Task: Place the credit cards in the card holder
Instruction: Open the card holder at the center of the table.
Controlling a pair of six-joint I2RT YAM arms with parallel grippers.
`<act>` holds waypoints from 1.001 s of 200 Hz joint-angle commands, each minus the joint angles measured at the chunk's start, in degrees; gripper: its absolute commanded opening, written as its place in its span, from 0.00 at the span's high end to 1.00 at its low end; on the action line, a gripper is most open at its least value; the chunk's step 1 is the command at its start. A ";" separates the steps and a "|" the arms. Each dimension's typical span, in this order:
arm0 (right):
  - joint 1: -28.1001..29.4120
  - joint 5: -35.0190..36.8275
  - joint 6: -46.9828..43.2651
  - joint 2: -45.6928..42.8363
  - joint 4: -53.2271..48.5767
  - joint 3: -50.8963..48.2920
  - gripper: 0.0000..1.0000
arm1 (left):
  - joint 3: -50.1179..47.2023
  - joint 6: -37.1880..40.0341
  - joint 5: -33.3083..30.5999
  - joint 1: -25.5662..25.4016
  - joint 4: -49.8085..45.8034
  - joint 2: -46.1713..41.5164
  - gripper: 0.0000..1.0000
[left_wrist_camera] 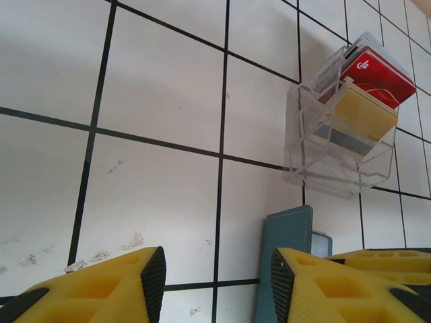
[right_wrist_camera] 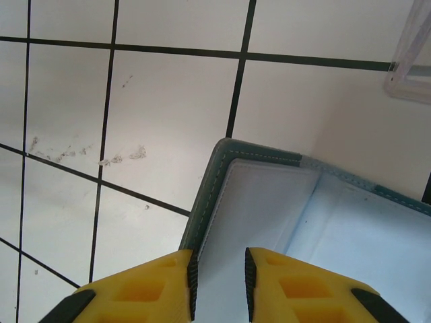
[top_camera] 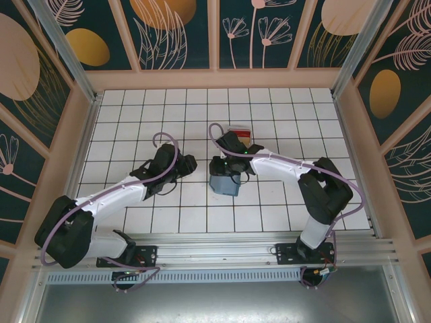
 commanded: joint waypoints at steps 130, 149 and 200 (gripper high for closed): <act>-4.28 -14.19 2.96 3.71 9.93 -2.89 0.73 | -5.00 3.72 23.78 -0.13 15.94 10.07 0.52; -4.55 -15.23 3.73 3.46 10.85 -3.37 0.73 | -4.29 3.92 24.09 -0.18 16.17 11.43 0.52; -4.65 -15.30 4.87 3.43 12.24 -4.67 0.73 | -4.79 3.22 23.10 -0.14 16.99 10.16 0.47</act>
